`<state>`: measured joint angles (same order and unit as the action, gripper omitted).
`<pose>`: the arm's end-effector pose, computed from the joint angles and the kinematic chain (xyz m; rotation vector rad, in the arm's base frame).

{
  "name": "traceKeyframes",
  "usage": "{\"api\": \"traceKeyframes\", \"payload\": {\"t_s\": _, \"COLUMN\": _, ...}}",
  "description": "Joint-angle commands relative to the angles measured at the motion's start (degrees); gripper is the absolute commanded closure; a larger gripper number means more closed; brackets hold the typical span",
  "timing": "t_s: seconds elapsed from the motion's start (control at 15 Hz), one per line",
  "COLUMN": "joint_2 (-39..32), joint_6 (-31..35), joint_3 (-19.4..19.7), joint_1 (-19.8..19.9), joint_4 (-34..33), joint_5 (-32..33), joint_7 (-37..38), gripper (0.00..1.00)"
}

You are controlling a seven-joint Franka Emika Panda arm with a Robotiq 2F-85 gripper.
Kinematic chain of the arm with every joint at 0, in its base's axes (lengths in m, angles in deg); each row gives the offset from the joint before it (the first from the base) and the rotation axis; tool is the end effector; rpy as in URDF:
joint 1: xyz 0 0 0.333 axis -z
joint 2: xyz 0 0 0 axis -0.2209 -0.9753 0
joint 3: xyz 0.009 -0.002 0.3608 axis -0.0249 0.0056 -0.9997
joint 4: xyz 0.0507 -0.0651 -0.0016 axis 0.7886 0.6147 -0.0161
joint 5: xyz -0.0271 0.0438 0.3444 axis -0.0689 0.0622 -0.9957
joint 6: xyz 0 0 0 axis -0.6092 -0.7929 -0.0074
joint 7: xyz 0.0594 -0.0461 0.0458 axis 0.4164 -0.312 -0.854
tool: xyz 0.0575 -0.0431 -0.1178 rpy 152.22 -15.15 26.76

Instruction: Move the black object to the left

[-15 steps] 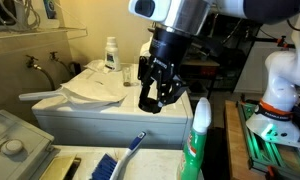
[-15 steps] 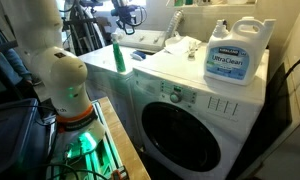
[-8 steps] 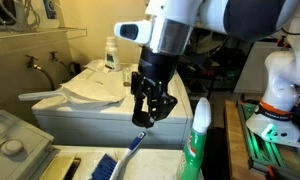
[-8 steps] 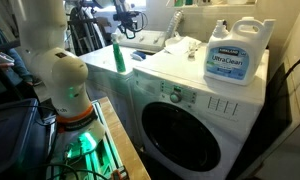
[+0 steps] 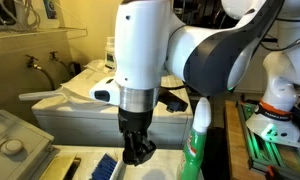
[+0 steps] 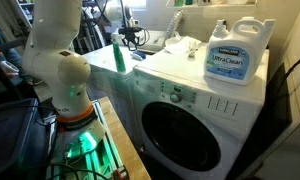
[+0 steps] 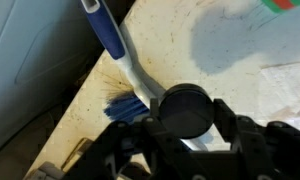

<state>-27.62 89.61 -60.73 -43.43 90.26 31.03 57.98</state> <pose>0.4534 0.4944 0.3754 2.6870 1.5831 0.1689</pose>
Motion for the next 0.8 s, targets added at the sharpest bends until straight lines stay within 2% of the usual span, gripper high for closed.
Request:
{"api": "traceKeyframes", "payload": {"t_s": 0.0, "joint_2": -4.4, "joint_6": -4.0, "joint_3": 2.2, "joint_1": -2.3, "joint_4": -4.8, "joint_5": -0.2, "joint_7": 0.1, "gripper": 0.7}}
{"api": "traceKeyframes", "payload": {"t_s": 0.07, "joint_2": -5.0, "joint_6": -4.6, "joint_3": 2.3, "joint_1": -2.5, "joint_4": -5.5, "joint_5": -0.7, "joint_7": -0.2, "gripper": 0.64}}
{"api": "traceKeyframes", "payload": {"t_s": 0.2, "joint_2": -5.6, "joint_6": -6.5, "joint_3": 1.6, "joint_1": -2.2, "joint_4": -6.5, "joint_5": -2.6, "joint_7": -1.6, "gripper": 0.7}}
{"api": "traceKeyframes", "payload": {"t_s": 0.27, "joint_2": -5.7, "joint_6": -7.4, "joint_3": 1.2, "joint_1": -2.2, "joint_4": -6.9, "joint_5": -3.4, "joint_7": -2.3, "gripper": 0.66}}
{"api": "traceKeyframes", "payload": {"t_s": 0.33, "joint_2": -5.6, "joint_6": -8.0, "joint_3": 0.6, "joint_1": -1.9, "joint_4": -7.3, "joint_5": -4.8, "joint_7": -3.1, "gripper": 0.2}}
{"api": "traceKeyframes", "payload": {"t_s": 0.4, "joint_2": -5.2, "joint_6": -8.3, "joint_3": 0.6, "joint_1": -2.0, "joint_4": -7.6, "joint_5": -5.3, "joint_7": -3.2, "gripper": 0.19}}
{"api": "traceKeyframes", "payload": {"t_s": 0.6, "joint_2": -3.8, "joint_6": -7.9, "joint_3": -0.3, "joint_1": -1.5, "joint_4": -8.2, "joint_5": -7.8, "joint_7": -4.6, "gripper": 0.0}}
{"api": "traceKeyframes", "payload": {"t_s": 0.73, "joint_2": -2.4, "joint_6": -6.6, "joint_3": -0.7, "joint_1": -1.2, "joint_4": -8.1, "joint_5": -9.5, "joint_7": -5.0, "gripper": 0.0}}
